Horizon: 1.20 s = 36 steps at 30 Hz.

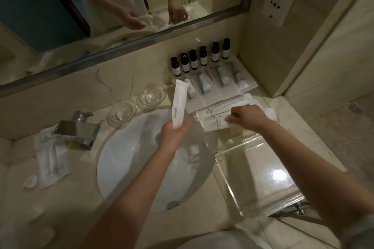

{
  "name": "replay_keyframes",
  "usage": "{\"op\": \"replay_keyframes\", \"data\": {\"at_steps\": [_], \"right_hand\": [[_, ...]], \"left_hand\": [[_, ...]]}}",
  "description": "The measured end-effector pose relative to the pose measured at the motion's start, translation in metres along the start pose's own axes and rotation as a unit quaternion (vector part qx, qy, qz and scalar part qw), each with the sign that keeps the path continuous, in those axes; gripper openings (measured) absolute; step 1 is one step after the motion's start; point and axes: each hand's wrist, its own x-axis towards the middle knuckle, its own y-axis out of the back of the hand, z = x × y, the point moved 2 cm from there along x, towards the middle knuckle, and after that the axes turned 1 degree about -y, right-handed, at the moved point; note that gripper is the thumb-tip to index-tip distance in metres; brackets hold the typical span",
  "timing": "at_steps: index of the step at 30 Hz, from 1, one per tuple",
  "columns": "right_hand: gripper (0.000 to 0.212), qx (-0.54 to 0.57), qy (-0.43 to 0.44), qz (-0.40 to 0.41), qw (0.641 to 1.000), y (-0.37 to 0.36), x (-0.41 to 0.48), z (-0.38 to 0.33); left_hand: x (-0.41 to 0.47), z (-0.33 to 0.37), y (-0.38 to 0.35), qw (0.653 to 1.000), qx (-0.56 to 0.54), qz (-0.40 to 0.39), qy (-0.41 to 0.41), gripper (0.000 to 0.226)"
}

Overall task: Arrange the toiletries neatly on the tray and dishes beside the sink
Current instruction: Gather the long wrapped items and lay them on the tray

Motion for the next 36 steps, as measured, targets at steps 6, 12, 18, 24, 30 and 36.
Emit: {"op": "replay_keyframes", "data": {"at_steps": [6, 12, 18, 24, 30, 36], "right_hand": [[0.035, -0.1, 0.056, -0.058, 0.992, -0.014, 0.023, 0.011], [0.039, -0.101, 0.076, 0.101, 0.987, -0.038, 0.017, 0.013], [0.033, 0.075, 0.029, 0.221, 0.972, -0.037, 0.003, -0.002], [0.021, 0.608, -0.019, 0.038, 0.793, 0.014, -0.012, -0.06], [0.017, 0.627, -0.027, 0.011, 0.779, 0.021, -0.017, -0.071], [0.019, 0.637, -0.016, -0.006, 0.771, 0.012, -0.032, -0.062]], "left_hand": [[0.004, -0.006, 0.011, 1.0, 0.009, -0.006, 0.007, 0.016], [0.002, -0.007, 0.013, 0.999, 0.008, -0.034, 0.004, 0.018], [0.0, -0.001, 0.005, 0.998, -0.028, -0.061, 0.01, 0.026], [-0.015, 0.011, -0.002, 0.974, -0.004, -0.225, -0.008, 0.021], [-0.012, 0.012, 0.002, 0.917, 0.317, -0.13, -0.203, 0.024], [-0.014, 0.006, 0.01, 0.931, 0.273, -0.178, -0.165, 0.038]]}}
